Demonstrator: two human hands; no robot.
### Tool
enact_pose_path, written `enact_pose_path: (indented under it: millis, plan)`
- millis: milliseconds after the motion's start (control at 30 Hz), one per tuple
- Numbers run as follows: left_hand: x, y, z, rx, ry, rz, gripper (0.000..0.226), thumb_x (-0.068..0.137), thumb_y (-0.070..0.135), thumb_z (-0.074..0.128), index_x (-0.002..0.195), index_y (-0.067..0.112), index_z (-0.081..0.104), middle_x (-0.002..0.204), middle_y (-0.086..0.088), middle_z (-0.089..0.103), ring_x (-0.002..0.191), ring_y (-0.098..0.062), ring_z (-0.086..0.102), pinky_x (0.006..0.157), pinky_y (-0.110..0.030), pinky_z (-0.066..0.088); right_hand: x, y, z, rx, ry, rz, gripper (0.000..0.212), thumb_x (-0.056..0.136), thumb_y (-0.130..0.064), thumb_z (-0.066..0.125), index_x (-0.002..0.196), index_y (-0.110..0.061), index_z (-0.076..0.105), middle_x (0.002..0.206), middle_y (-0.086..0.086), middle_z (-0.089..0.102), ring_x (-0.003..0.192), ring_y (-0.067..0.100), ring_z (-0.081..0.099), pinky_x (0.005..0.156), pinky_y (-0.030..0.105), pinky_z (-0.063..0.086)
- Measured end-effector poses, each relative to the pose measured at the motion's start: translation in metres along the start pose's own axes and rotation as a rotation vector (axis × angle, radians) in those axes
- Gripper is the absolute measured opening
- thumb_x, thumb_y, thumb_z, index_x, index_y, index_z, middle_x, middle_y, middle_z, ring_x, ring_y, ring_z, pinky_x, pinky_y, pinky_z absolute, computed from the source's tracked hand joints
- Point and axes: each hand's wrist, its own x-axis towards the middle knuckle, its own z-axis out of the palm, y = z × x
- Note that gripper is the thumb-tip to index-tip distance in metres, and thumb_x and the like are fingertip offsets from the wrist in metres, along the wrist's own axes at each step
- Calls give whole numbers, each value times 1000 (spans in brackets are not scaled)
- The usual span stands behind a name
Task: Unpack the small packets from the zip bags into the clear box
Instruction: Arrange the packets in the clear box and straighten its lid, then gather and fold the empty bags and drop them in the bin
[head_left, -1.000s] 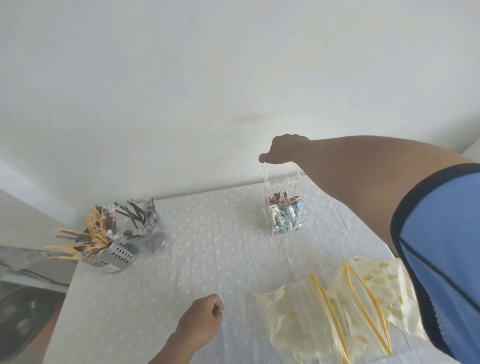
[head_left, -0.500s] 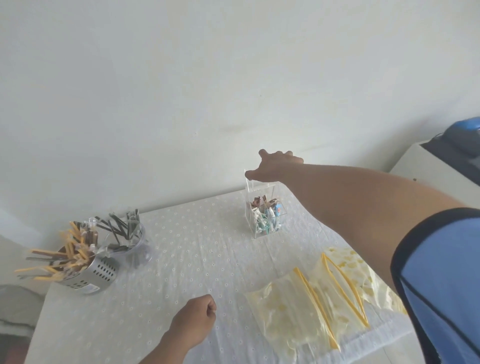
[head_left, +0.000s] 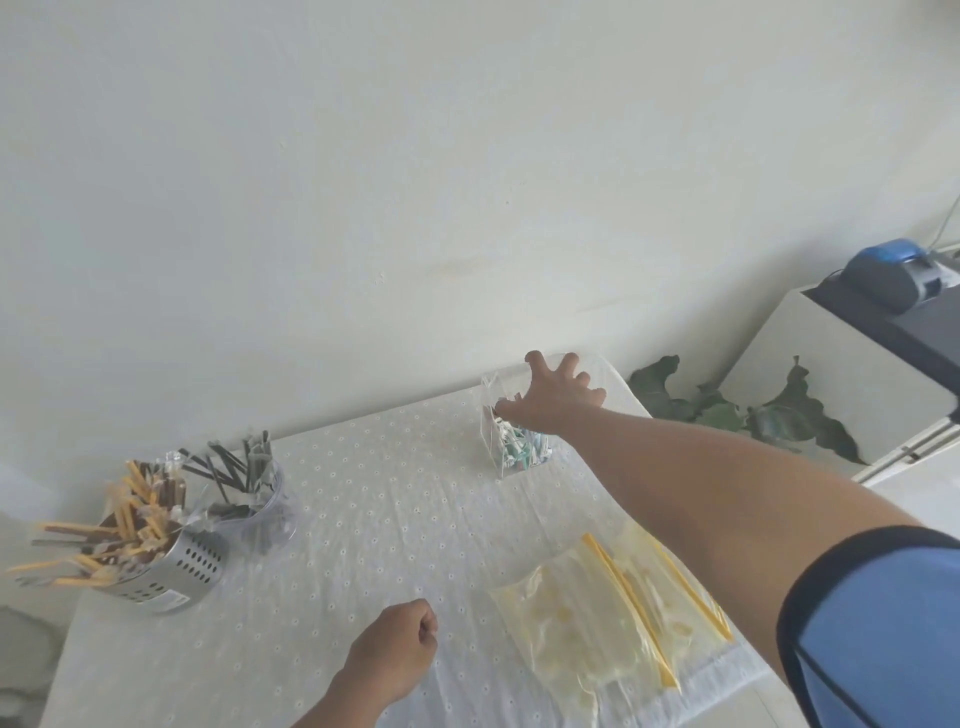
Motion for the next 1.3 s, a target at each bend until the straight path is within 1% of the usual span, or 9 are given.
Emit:
enact_pose_path:
  millis: [133, 267, 533, 700, 833, 1033, 1100, 1167, 1300]
  plan:
    - [2, -3, 2, 4, -13, -15, 18, 93, 28, 45, 93, 34, 61, 97, 14, 64, 83, -4, 65, 79, -28, 58, -7, 16, 34, 76, 91, -26, 77, 69, -61, 65, 132, -35, 31, 128, 9, 28, 100, 35, 46, 82, 46, 39]
    - [1, -2, 4, -1, -4, -31, 17, 95, 28, 45, 95, 33, 62, 97, 14, 64, 84, -4, 65, 80, -27, 57, -8, 24, 58, 172, 146, -48, 81, 70, -51, 73, 136, -33, 30, 149, 16, 19, 114, 40, 48, 93, 49, 46]
    - [-10, -3, 23, -18, -7, -109, 15, 95, 24, 45, 95, 32, 58, 98, 12, 63, 86, -4, 64, 78, -25, 54, -1, 43, 110, 429, 194, -111, 90, 74, -35, 83, 146, -31, 29, 157, 16, 6, 136, 44, 39, 106, 50, 48]
    - [-11, 1, 24, -5, -1, -140, 12, 96, 23, 48, 98, 31, 57, 101, 10, 60, 91, -3, 60, 84, -27, 54, 8, 53, 125, 520, 199, -183, 80, 82, -36, 80, 146, -33, 32, 160, 14, 5, 144, 43, 31, 101, 49, 52]
    - [-8, 9, 27, 7, 2, -139, 14, 97, 24, 48, 104, 31, 58, 104, 12, 59, 94, -2, 60, 86, -25, 53, 8, 59, 122, 517, 172, -208, 78, 85, -37, 77, 147, -34, 31, 161, 13, 5, 143, 41, 32, 97, 50, 52]
    - [-1, 32, 36, 4, -30, -75, 15, 97, 26, 48, 106, 33, 57, 105, 13, 58, 95, -3, 60, 85, -24, 53, -2, 76, 109, 399, 116, -251, 87, 84, -39, 74, 151, -45, 19, 165, 12, 7, 130, 37, 53, 107, 50, 47]
    - [2, 38, 37, 8, -52, -36, 15, 96, 27, 48, 106, 33, 58, 105, 13, 59, 95, -4, 60, 85, -24, 53, -10, 92, 98, 385, 101, -267, 88, 88, -36, 71, 154, -47, 14, 166, 8, 9, 120, 34, 59, 98, 50, 52]
    - [3, 39, 34, 21, -77, 8, 15, 95, 29, 48, 104, 33, 59, 105, 13, 60, 94, -3, 61, 83, -24, 52, -19, 113, 80, 364, 137, -254, 79, 92, -33, 65, 154, -44, 16, 162, 4, 22, 108, 31, 63, 86, 47, 56]
    - [7, 18, 18, 81, -126, 31, 14, 92, 29, 47, 96, 35, 58, 101, 14, 61, 90, -4, 63, 86, -29, 56, -38, 171, 38, 220, 190, -79, 60, 96, -29, 57, 150, -33, 30, 153, 5, 35, 125, 29, 54, 83, 44, 57]
